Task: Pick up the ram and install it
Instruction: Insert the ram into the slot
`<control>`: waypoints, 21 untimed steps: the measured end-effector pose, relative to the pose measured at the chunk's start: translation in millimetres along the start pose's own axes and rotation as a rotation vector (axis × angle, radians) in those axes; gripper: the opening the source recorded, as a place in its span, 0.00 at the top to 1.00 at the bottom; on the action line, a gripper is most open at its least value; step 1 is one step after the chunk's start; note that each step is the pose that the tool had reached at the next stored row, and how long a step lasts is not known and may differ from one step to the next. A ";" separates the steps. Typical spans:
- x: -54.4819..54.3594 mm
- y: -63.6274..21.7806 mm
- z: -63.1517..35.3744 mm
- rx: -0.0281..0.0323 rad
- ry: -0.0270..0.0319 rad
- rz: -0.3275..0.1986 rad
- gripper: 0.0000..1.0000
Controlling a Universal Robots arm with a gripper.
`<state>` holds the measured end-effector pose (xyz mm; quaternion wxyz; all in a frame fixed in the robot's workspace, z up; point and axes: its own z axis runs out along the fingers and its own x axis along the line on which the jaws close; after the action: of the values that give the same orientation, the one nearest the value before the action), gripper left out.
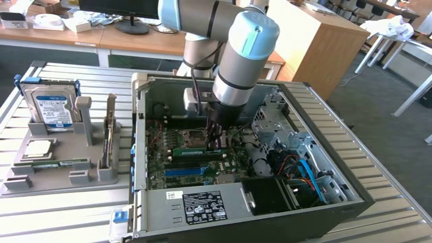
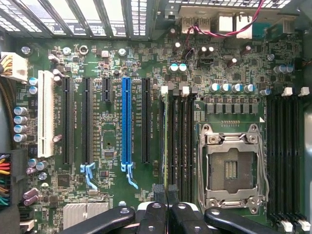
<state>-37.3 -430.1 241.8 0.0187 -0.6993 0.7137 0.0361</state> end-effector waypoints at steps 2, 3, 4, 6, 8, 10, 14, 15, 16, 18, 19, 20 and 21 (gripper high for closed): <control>0.1 0.0 1.1 0.0000 0.0002 0.000 0.89; 0.2 0.0 1.6 0.0000 0.0002 0.000 0.89; 0.2 -0.1 2.1 0.0000 0.0002 0.000 0.89; 0.3 0.0 2.7 -0.0001 0.0003 0.000 0.89; 0.3 -0.1 3.5 0.0000 0.0002 0.001 0.89; 0.4 -0.1 4.2 0.0000 0.0002 0.001 0.89; 0.4 -0.1 4.5 -0.0001 0.0003 0.001 0.89; 0.3 -0.1 4.5 0.0000 0.0002 0.001 0.89; -0.2 -0.1 4.8 0.0002 -0.0003 0.001 0.89; -1.2 0.0 4.8 0.0001 0.0002 0.001 0.89; -1.7 -0.1 4.9 0.0001 0.0001 0.001 0.89; -2.1 -0.1 5.0 0.0001 0.0001 0.002 0.89; -2.4 -0.1 5.0 0.0001 0.0001 0.002 0.89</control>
<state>-37.3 -427.3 237.0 0.0186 -0.6986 0.7144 0.0360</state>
